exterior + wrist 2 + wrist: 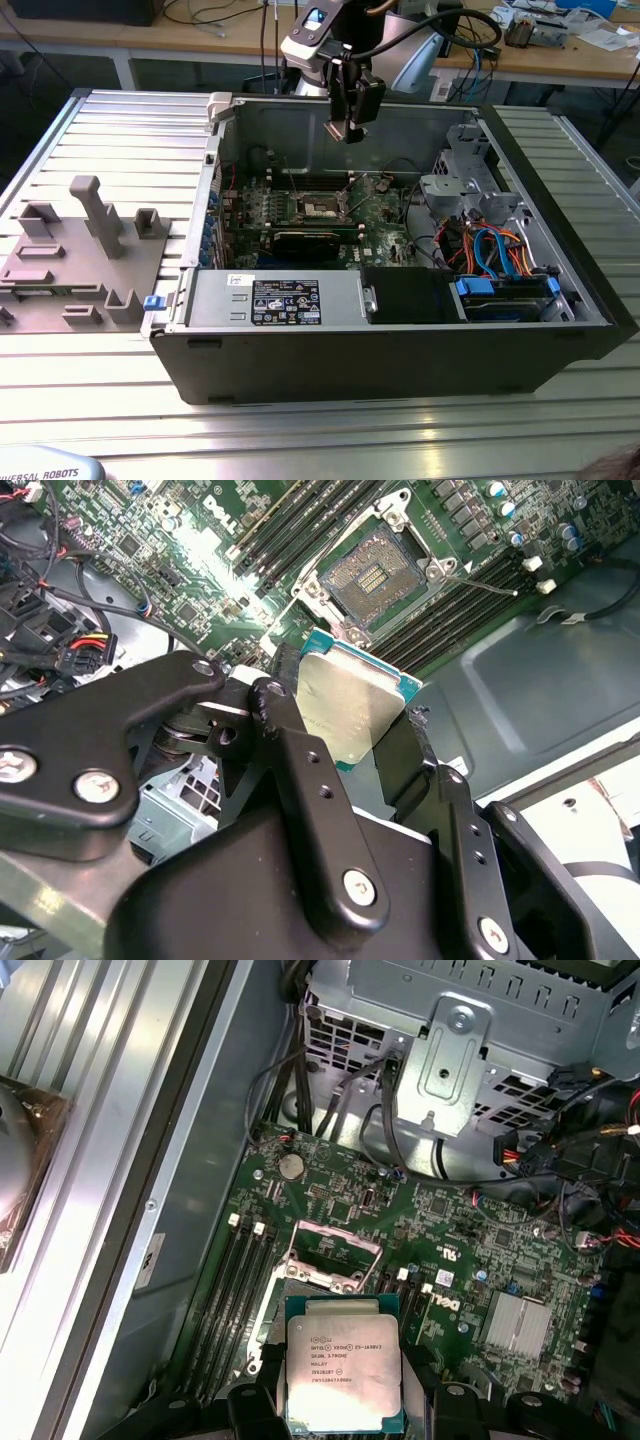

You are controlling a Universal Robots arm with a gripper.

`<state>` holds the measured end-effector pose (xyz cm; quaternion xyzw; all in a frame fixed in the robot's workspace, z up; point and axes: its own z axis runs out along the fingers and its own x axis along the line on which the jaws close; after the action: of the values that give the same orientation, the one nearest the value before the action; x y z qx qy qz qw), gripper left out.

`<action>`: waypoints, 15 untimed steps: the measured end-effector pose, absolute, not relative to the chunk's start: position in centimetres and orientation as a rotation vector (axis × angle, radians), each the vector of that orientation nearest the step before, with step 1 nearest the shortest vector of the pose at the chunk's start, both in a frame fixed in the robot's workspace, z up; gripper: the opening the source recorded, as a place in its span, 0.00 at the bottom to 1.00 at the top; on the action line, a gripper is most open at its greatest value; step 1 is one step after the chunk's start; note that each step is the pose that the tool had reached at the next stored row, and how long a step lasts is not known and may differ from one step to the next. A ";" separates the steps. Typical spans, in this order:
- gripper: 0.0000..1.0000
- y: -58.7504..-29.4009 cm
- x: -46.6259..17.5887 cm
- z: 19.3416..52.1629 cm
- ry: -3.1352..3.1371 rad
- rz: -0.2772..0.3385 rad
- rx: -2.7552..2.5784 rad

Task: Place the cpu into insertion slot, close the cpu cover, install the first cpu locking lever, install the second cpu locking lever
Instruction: 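Place the cpu into insertion slot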

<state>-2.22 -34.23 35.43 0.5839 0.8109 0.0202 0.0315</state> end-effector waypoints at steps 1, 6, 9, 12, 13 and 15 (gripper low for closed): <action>0.54 -34.2 -2.2 35.4 2.497 0.062 1.800; 0.54 -34.2 -2.2 35.4 2.495 0.062 1.802; 0.54 -34.2 -2.2 35.4 2.494 0.062 1.804; 0.54 -34.2 -2.2 35.4 2.492 0.062 1.807; 0.54 -34.2 -2.2 35.4 2.491 0.062 1.808; 0.54 -34.2 -2.2 35.4 2.490 0.062 1.808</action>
<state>-2.23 -34.23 35.43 0.5872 0.8086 0.0201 0.0316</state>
